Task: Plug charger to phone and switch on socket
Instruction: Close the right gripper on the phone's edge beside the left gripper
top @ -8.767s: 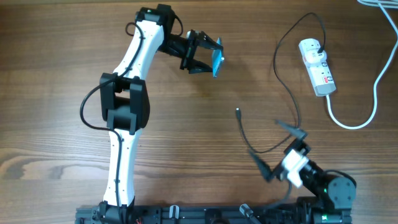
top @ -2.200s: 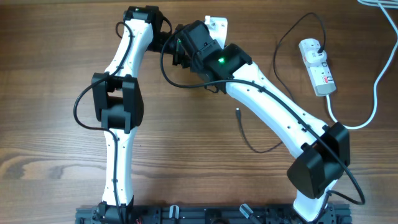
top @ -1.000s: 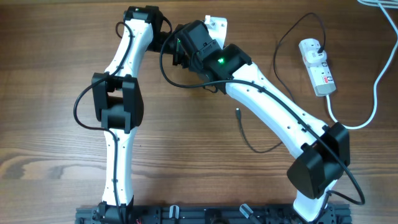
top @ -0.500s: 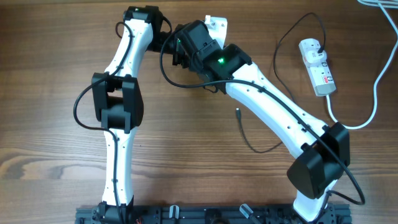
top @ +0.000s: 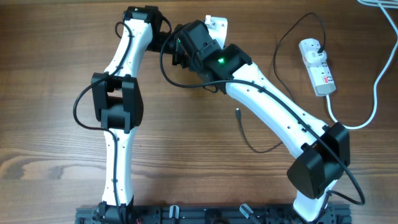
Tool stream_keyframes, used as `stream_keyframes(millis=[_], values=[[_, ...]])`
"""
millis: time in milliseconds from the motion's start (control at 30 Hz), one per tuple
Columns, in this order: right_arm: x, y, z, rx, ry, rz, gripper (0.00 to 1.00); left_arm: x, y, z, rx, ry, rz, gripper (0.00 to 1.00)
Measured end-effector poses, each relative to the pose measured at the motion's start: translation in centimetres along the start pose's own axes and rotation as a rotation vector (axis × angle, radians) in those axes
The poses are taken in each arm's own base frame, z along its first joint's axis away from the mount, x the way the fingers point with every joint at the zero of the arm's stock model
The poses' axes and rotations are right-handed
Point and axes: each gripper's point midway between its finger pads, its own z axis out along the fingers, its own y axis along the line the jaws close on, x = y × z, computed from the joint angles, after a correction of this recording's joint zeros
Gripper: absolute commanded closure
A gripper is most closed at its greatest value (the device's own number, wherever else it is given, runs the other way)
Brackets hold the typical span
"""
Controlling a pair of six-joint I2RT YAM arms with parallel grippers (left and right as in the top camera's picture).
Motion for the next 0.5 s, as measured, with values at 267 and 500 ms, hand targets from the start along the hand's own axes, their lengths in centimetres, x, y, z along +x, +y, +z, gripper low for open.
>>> stream_keyframes(millis=[267,500], values=[[0.0,0.0,0.0,0.0,0.0,0.007,0.96,0.0,0.0,0.0,0.0,0.0,0.0,0.31],[-0.19,-0.09,-0.2,0.002,-0.007,0.021,0.96,0.04,-0.07,0.0,0.004,0.002,0.0,0.29]])
